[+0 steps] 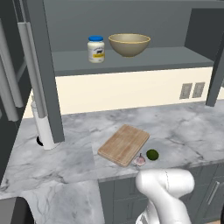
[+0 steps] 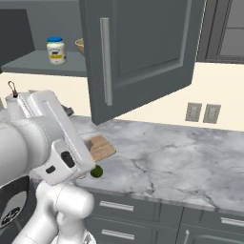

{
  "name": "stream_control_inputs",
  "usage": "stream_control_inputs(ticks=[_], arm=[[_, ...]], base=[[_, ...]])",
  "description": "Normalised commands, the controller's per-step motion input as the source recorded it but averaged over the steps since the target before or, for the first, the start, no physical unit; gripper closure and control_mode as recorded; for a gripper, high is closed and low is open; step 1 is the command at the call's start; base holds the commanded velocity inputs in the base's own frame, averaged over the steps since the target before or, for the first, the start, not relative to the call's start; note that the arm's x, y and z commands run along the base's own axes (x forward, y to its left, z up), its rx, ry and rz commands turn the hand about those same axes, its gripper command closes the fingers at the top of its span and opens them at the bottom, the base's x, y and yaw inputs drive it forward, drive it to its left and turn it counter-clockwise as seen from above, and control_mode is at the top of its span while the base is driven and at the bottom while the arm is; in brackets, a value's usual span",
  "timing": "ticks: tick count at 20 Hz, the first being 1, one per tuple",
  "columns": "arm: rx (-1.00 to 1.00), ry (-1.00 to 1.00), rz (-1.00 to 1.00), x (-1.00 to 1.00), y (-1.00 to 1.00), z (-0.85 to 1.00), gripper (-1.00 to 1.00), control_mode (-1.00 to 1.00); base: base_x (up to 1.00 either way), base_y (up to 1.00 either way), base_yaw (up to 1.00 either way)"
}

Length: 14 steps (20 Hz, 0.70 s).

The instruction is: Open the cabinet. Place the bowl and condiment on the counter. Then place the lime and garlic on the cutting board.

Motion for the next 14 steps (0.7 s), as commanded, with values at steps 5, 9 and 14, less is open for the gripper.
stream_control_inputs(ticks=[5,9,14], arm=[[-0.11,0.00,-0.10,0.01,0.82,-0.02,-1.00,-1.00],[-0.11,0.00,-0.14,0.16,0.70,0.00,-1.00,-1.00],[-0.03,0.00,-0.09,0.41,0.45,0.00,-1.00,-1.00]], base=[[0.00,0.00,0.00],[0.00,0.00,0.00],[0.00,0.00,0.00]])
